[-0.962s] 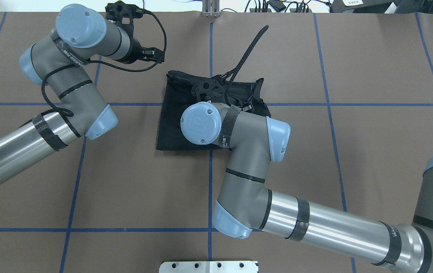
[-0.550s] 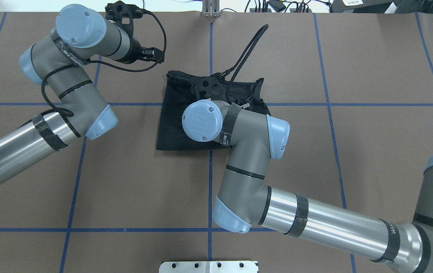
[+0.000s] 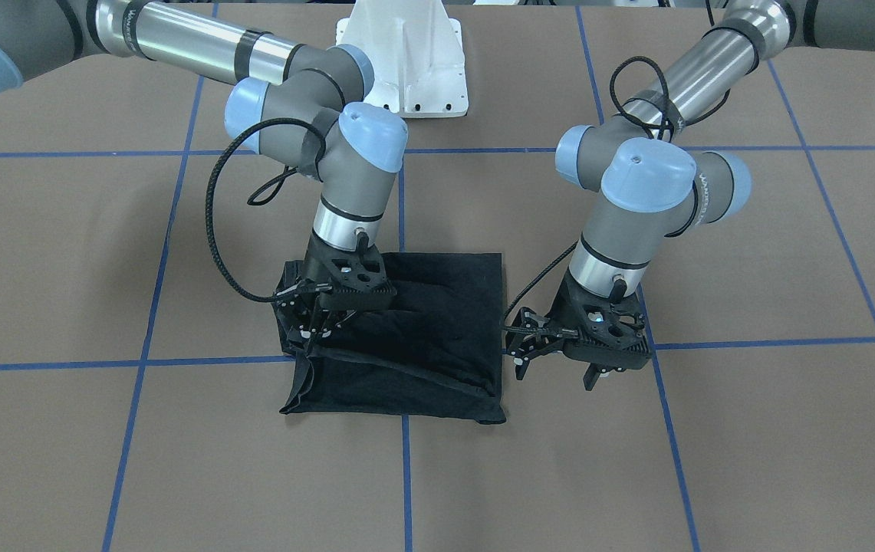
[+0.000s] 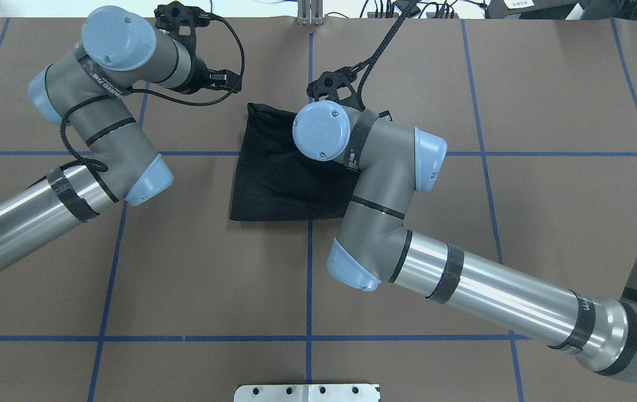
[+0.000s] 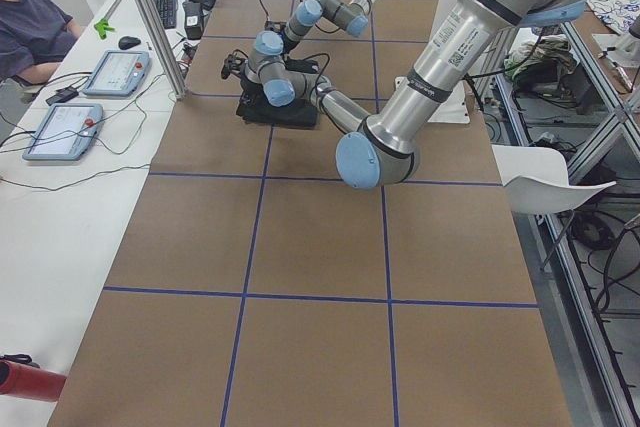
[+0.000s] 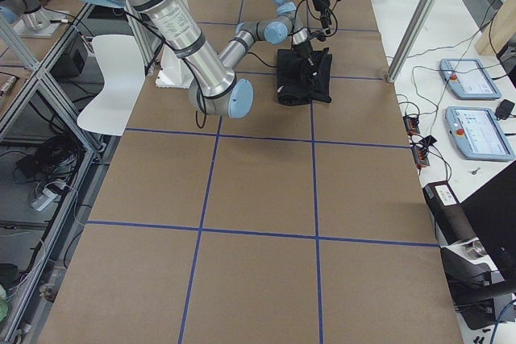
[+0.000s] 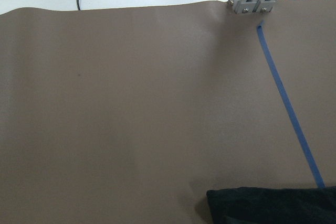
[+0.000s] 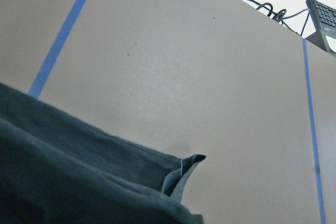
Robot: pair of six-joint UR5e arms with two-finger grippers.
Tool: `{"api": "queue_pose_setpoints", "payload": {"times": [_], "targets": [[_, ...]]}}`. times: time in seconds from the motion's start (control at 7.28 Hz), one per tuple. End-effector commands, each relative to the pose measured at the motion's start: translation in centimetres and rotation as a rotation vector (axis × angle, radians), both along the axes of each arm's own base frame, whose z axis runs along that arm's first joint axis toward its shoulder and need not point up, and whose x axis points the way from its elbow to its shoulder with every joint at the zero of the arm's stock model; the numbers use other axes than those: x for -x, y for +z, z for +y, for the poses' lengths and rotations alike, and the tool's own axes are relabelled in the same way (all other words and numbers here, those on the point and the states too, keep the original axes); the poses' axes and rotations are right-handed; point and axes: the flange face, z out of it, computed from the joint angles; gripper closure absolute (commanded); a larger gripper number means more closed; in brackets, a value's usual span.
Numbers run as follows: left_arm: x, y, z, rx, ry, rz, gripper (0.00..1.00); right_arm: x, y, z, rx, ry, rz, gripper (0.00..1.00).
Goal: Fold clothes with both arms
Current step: 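Release the shirt and raise both grippers away from it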
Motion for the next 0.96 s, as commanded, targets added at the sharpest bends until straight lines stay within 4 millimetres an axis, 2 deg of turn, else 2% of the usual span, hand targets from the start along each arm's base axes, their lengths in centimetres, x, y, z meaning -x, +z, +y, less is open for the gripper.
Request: {"api": "queue_pose_setpoints", "payload": {"times": [0.0, 0.14, 0.27, 0.41, 0.55, 0.82], "targets": [[0.0, 0.0, 0.0, -0.001, -0.001, 0.0, 0.0, 2.1, 3.6, -4.8, -0.032, 0.035, -0.046, 0.96], [0.1, -0.1, 0.1, -0.003, -0.001, 0.002, 0.0, 3.2, 2.3, -5.7, -0.042, 0.042, -0.074, 0.08], [0.4, 0.4, 0.5, -0.002, 0.0, 0.001, 0.0, 3.6, 0.8, -5.7, -0.023, 0.055, -0.118, 0.01], [0.8, 0.9, 1.0, -0.001, 0.001, 0.002, 0.0, 2.8, -1.5, -6.6, 0.023, 0.04, -0.187, 0.01], [0.9, 1.0, 1.1, -0.004, 0.003, 0.0, 0.0, 0.2, -3.8, -8.8, 0.105, 0.011, -0.28, 0.01], [1.4, 0.0, 1.5, -0.016, 0.011, 0.006, 0.0, -4.6, -3.6, -12.2, 0.218, -0.016, -0.333, 0.01]]}}
